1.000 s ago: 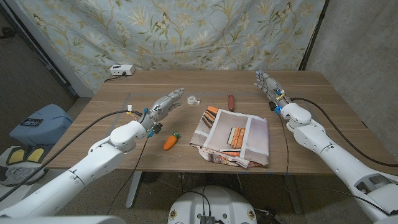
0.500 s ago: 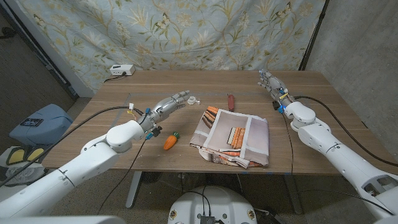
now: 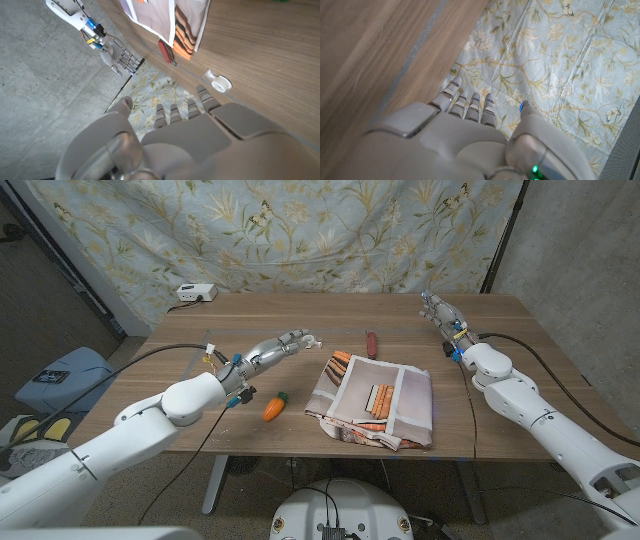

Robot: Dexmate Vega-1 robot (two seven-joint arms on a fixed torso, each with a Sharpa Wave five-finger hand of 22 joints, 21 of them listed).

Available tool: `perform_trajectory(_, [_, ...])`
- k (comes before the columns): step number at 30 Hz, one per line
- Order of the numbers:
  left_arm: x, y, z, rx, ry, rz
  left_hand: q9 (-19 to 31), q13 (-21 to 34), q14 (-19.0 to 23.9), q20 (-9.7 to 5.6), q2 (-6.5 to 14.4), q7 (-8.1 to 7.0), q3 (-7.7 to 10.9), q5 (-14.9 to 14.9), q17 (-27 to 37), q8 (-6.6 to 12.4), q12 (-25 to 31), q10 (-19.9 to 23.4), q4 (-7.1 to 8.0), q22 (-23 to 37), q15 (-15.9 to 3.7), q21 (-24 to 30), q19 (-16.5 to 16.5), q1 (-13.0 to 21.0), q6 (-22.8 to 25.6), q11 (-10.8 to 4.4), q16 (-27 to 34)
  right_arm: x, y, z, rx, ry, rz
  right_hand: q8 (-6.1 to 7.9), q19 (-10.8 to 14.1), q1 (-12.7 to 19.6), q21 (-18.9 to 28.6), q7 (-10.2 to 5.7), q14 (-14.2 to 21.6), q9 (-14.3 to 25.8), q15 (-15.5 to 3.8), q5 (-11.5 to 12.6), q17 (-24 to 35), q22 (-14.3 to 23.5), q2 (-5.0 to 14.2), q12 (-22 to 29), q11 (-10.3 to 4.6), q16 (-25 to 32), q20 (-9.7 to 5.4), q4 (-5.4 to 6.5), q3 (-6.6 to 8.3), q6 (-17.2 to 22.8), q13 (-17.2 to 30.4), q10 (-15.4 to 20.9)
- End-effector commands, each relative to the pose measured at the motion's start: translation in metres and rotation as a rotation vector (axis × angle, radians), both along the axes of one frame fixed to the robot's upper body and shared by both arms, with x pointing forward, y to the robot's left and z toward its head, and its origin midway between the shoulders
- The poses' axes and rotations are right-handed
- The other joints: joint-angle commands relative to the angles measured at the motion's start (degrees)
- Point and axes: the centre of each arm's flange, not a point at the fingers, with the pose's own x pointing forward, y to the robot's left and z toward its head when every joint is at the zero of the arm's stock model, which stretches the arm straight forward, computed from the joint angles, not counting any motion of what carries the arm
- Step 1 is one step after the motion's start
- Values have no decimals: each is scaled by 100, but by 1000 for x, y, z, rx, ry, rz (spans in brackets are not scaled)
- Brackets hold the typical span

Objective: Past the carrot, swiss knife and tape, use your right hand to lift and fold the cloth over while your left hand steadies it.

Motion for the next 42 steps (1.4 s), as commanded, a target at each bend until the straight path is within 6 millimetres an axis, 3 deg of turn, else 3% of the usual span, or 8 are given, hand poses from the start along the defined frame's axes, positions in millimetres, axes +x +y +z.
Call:
perform_trajectory(1, [-19,3,2,139,-62,55,23,8,2,-31,-49,-82,7,29,16,33,15,10,-14,10,-16,20,4,0,13,-18,4,3,-7,6,-22,-5,-29,8,-2,-3,-19,50,-69,5,-8,-4,-1,33,-28,-23,13,4,-34,-15,12,12,2,-36])
perform_trajectory(23, [-34,-1,5,379,-131,102,23,8,18,-91,-39,-186,-26,32,40,50,32,36,30,8,-87,21,6,-119,63,-80,30,2,-24,22,-98,-20,-99,7,-49,-49,-87,111,-134,3,41,-6,-27,33,-33,-13,69,10,-37,-23,9,4,-1,-64])
perform_trajectory(42, [-44,-11,-9,584,-154,144,27,10,13,-146,20,-272,-76,25,70,49,43,55,167,8,-153,21,0,-308,75,-107,49,-4,-30,12,-107,-20,-101,12,-45,-83,-119,153,-150,2,40,-5,-45,34,-35,0,103,24,-40,-29,10,10,-2,-63])
